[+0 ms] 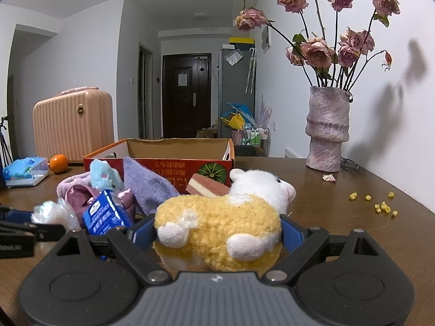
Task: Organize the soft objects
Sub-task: 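Lift the plush sheep with the right tool while the left tool grasps the clear plastic bag, then carry the sheep and the plastic bag over the red cardboard box with both tools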
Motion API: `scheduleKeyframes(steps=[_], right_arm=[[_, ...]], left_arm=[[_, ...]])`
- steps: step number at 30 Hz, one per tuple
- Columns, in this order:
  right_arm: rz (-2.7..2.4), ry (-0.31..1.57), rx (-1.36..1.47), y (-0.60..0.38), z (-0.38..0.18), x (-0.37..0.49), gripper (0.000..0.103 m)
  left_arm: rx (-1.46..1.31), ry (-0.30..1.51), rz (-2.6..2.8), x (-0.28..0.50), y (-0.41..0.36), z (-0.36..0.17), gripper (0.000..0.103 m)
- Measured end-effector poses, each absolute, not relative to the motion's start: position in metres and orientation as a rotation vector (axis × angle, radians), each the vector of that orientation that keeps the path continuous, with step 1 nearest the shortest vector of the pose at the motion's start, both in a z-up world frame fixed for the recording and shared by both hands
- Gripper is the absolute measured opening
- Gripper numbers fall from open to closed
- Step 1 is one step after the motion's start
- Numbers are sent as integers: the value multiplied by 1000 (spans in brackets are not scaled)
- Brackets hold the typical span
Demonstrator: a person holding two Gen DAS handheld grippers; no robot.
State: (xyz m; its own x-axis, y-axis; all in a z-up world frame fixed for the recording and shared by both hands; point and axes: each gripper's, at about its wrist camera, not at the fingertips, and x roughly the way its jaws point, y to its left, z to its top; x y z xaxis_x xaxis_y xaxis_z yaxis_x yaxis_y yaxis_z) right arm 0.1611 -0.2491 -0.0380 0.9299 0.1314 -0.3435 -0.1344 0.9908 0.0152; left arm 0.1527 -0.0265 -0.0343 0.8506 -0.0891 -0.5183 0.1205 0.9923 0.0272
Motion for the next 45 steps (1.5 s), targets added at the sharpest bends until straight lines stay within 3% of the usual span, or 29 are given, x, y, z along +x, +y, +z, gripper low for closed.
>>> scheduleKeyframes(steps=[22,45], right_arm=[[170,305,-45,-241,-28,155,91],[207,232,-17,-212,9,204,91]], left_arm=[[15,412,-63,127,-8,-4,43],[-66,320,-13,179,5,41,43]])
